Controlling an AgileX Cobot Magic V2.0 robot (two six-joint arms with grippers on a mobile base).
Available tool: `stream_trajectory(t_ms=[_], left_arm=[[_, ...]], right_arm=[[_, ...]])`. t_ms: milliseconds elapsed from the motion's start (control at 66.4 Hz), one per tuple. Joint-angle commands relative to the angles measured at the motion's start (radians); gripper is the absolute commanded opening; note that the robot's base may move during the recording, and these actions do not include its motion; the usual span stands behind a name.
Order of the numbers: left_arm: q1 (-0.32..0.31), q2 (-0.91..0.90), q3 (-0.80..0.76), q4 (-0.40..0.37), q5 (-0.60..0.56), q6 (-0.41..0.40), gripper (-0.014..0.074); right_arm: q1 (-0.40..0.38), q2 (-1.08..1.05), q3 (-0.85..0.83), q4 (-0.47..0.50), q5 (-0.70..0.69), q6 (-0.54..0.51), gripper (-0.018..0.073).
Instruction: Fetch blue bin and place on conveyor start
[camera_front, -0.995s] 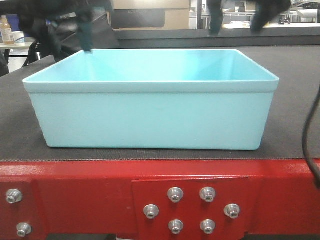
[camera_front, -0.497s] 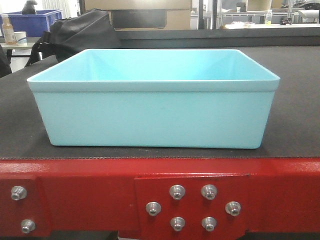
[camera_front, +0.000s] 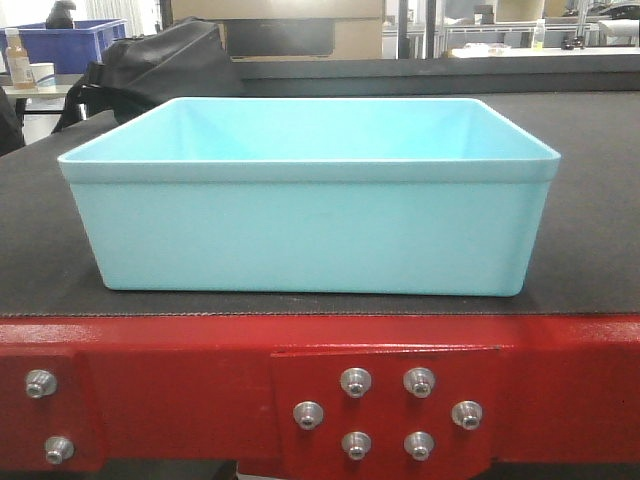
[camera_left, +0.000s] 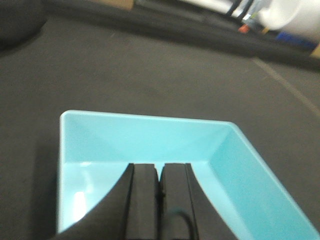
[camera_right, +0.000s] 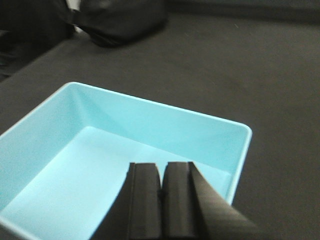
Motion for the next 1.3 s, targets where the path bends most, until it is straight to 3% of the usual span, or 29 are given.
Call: stream_trajectory(t_ms=[0,316,512,829,980,1025,1040,1085,1145,1281], left_arm=[[-0.003,-0.075,0.062,0.001,-0.084,-0.004,-0.0111],[-0.003,-0.277,0.104,0.001,-0.09,-0.004,-0.0111],[-0.003,-0.305,0.104,0.001,-0.09,-0.004,-0.0111],[-0.003,-0.305,0.104,0.001,-0.09,-0.004,-0.0111],[-0.003,-0.305,0.104,0.001,-0.086,-0.004,-0.0111],[-0.003,-0.305,0.104,0.001,-0.086,-0.004,-0.0111],[-0.003,-0.305,0.104,0.001,-0.086,-0.004,-0.0111],[-0.003,-0.305,0.104,0.001,-0.086,-0.004,-0.0111],[-0.003,-0.305,0.104,0.001,-0.086,-0.004,-0.0111],[-0.003,-0.305,0.104,0.001,-0.086,-0.004,-0.0111]], right_arm=[[0.001,-0.077,0.073,-0.07,-0.117,-0.009,-0.0165],[0.001,-0.3,0.161,-0.07,-0.271,-0.009,-0.0165],[0.001,-0.345,0.161,-0.07,-0.325,-0.009,-0.0165],[0.001,-0.368,0.181,-0.07,-0.331,-0.009,-0.0165],[-0.002,-0.445,0.236,-0.044,-0.201,-0.019,-0.0165],[-0.007,-0.484,0.271,0.066,-0.163,-0.099,-0.0165],[-0.012,-0.496,0.283,0.144,-0.155,-0.144,-0.0165],[-0.036,-0.539,0.331,0.294,-0.149,-0.358,-0.0165],[-0.09,-0.593,0.405,0.386,-0.178,-0.55,-0.0165],[-0.226,-0.702,0.535,0.581,-0.184,-0.773,-0.0165]])
